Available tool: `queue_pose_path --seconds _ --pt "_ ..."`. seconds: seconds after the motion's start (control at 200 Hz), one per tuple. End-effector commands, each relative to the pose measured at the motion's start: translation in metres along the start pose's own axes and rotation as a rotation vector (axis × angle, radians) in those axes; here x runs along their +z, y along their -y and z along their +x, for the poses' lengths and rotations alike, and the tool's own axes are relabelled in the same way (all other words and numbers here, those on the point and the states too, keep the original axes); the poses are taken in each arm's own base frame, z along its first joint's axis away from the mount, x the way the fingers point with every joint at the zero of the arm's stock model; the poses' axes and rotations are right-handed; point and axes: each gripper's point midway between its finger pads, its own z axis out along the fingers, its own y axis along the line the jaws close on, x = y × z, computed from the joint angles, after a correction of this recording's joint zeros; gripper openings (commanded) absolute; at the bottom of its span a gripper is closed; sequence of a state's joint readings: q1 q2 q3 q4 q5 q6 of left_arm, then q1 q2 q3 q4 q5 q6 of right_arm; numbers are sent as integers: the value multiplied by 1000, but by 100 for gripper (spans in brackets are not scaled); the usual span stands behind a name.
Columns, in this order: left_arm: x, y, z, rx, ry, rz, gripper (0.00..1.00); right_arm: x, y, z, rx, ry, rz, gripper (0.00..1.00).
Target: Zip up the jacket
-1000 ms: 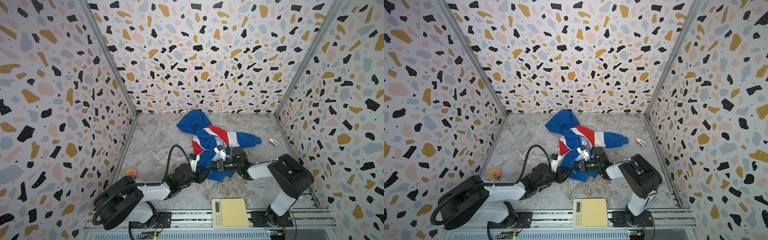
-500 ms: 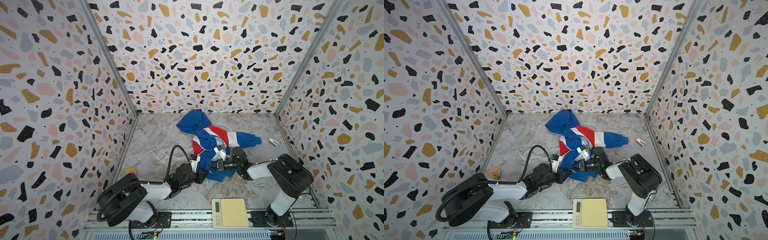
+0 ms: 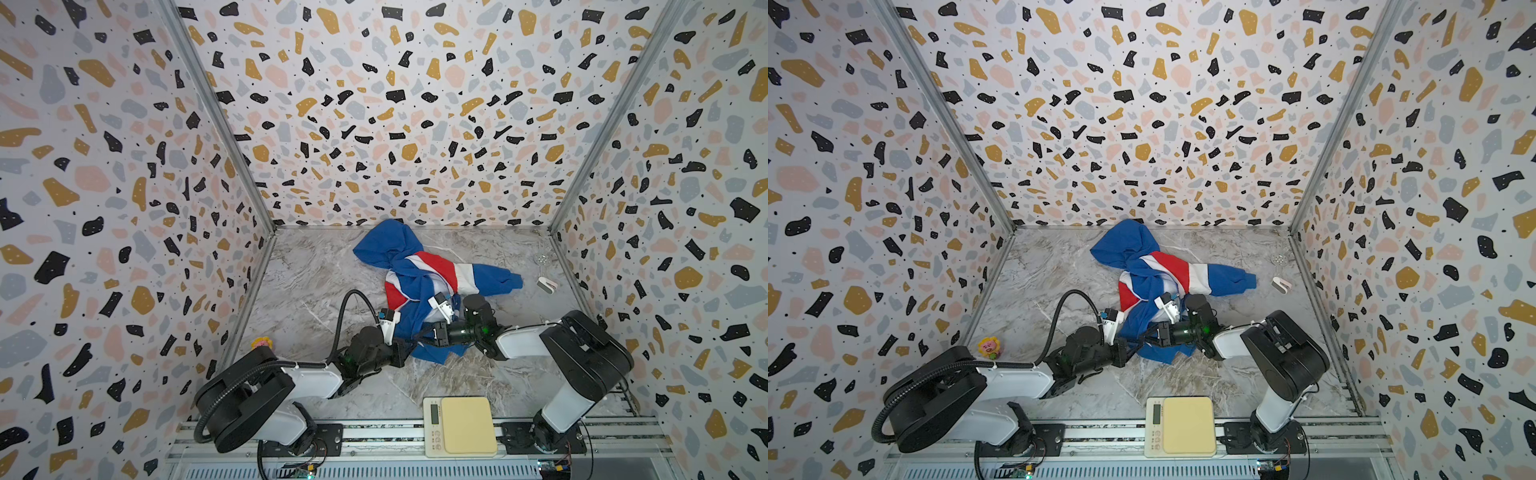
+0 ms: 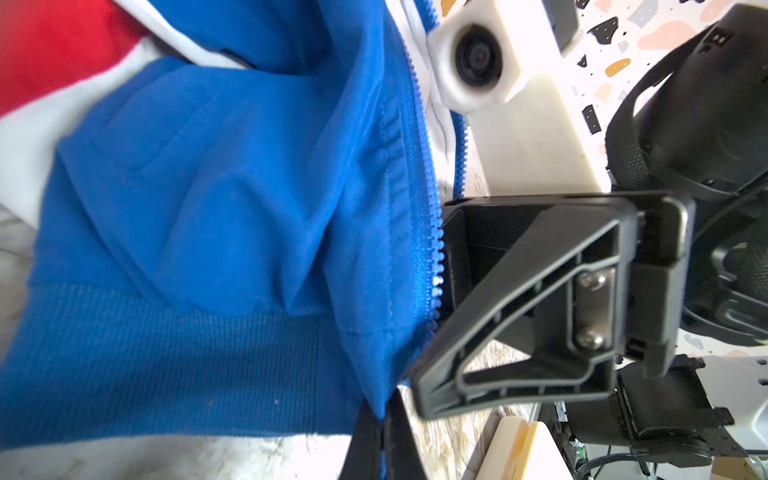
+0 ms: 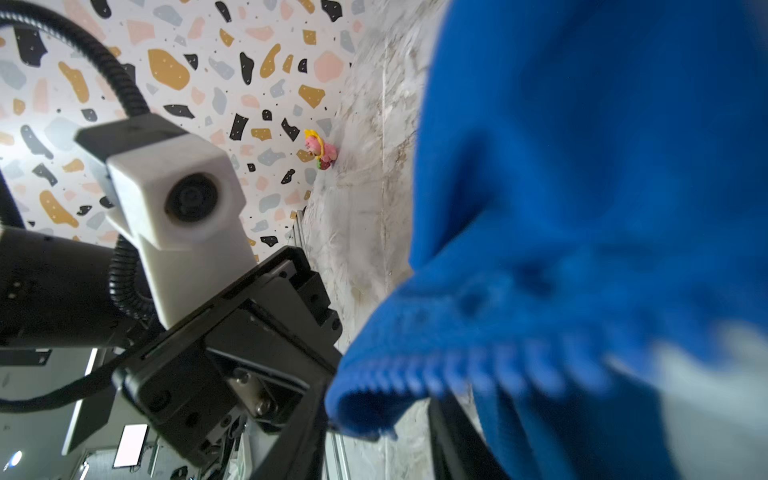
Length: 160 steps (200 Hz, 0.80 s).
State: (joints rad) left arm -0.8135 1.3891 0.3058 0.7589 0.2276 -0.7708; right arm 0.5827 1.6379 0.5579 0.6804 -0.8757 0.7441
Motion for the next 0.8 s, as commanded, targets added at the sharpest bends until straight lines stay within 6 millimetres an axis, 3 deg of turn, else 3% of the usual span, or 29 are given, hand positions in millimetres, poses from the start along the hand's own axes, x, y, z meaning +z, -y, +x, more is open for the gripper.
queue_pose_path --seconds 0.0,0.115,0.235,0.33,0.436,0.676,0.796 --pt "-6 6 -12 26 50 21 0 -25 7 -4 -42 27 108 48" --pt "-6 1 -11 10 52 6 0 -47 14 -2 -64 31 242 53" --pt "-4 -3 -14 -13 67 -1 0 -74 17 -9 -34 108 359 71" --pt "-3 -7 -19 -35 92 -14 0 -98 23 -19 -8 204 417 74" --pt "-7 -12 -27 -56 140 -44 0 -117 39 -25 33 246 473 71" --pt "-12 -10 -36 -29 159 -68 0 -105 55 -29 46 176 514 58" --pt "-16 -9 -38 -31 177 -67 0 -95 54 -33 23 153 526 52"
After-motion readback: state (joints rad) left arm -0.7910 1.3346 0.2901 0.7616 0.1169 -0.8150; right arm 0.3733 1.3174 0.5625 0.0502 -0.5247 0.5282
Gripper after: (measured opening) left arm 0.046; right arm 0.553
